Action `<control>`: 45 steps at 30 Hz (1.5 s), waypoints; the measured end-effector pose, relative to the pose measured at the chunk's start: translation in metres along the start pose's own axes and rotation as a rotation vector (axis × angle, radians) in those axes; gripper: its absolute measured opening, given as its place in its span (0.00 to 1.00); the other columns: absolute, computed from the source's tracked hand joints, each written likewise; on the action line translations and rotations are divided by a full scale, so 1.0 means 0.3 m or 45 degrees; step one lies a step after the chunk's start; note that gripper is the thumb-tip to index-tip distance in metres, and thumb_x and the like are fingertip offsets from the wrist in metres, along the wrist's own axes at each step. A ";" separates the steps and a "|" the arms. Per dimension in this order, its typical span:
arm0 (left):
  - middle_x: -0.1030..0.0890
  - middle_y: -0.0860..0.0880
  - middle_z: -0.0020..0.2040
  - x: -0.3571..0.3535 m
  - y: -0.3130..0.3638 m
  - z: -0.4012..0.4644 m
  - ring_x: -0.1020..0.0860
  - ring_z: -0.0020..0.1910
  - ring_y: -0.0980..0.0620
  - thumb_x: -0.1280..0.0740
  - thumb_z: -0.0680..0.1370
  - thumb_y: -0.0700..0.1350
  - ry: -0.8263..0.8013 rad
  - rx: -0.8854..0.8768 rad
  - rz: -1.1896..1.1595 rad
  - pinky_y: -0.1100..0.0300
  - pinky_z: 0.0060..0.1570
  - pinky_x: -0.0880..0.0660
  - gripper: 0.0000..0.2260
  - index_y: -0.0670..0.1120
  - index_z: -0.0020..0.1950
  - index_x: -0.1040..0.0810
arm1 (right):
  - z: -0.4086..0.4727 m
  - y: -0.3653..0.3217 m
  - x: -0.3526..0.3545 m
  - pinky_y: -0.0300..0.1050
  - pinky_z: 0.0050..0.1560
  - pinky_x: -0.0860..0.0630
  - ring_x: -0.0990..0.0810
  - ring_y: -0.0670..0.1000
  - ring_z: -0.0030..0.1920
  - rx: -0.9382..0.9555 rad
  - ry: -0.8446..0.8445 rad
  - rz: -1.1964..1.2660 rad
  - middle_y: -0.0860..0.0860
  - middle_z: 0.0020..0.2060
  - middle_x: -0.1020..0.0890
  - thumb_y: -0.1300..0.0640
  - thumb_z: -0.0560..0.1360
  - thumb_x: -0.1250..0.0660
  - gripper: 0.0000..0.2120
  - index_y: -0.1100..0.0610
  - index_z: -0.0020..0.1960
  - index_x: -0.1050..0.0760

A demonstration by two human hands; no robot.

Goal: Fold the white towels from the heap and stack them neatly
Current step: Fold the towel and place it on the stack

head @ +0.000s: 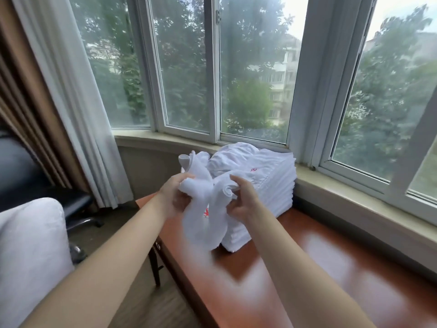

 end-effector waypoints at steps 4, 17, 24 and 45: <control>0.25 0.49 0.28 0.069 0.147 0.195 0.25 0.22 0.54 0.40 0.77 0.44 0.209 -0.033 0.088 0.62 0.26 0.28 0.14 0.46 0.33 0.23 | 0.205 -0.055 -0.113 0.38 0.23 0.26 0.21 0.50 0.25 -0.061 -0.107 0.114 0.53 0.27 0.21 0.56 0.77 0.35 0.05 0.57 0.45 0.27; 0.37 0.48 0.33 0.248 0.390 0.816 0.37 0.32 0.53 0.38 0.73 0.45 -0.018 -0.008 0.102 0.60 0.37 0.50 0.06 0.49 0.37 0.34 | 0.689 -0.225 -0.293 0.35 0.19 0.30 0.24 0.51 0.19 0.110 0.055 0.330 0.53 0.22 0.23 0.57 0.77 0.35 0.11 0.59 0.38 0.28; 0.34 0.50 0.25 0.331 0.494 1.193 0.35 0.23 0.57 0.39 0.76 0.44 -0.315 0.033 0.216 0.64 0.31 0.49 0.12 0.48 0.32 0.32 | 0.985 -0.265 -0.421 0.38 0.25 0.23 0.21 0.52 0.30 0.341 0.238 0.465 0.52 0.25 0.21 0.57 0.77 0.35 0.09 0.59 0.40 0.25; 0.37 0.53 0.20 0.151 0.519 1.489 0.38 0.16 0.59 0.44 0.78 0.39 -0.863 0.442 0.118 0.68 0.13 0.42 0.22 0.48 0.22 0.32 | 1.165 -0.332 -0.398 0.38 0.24 0.24 0.22 0.53 0.26 0.668 0.500 0.636 0.54 0.23 0.22 0.56 0.77 0.37 0.07 0.59 0.44 0.26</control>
Point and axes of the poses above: each hand's wrist, its own z-axis towards the middle knuckle, its own x-axis out of the back of the hand, y = z × x, the point moved 4 cm from there along z, towards the middle knuckle
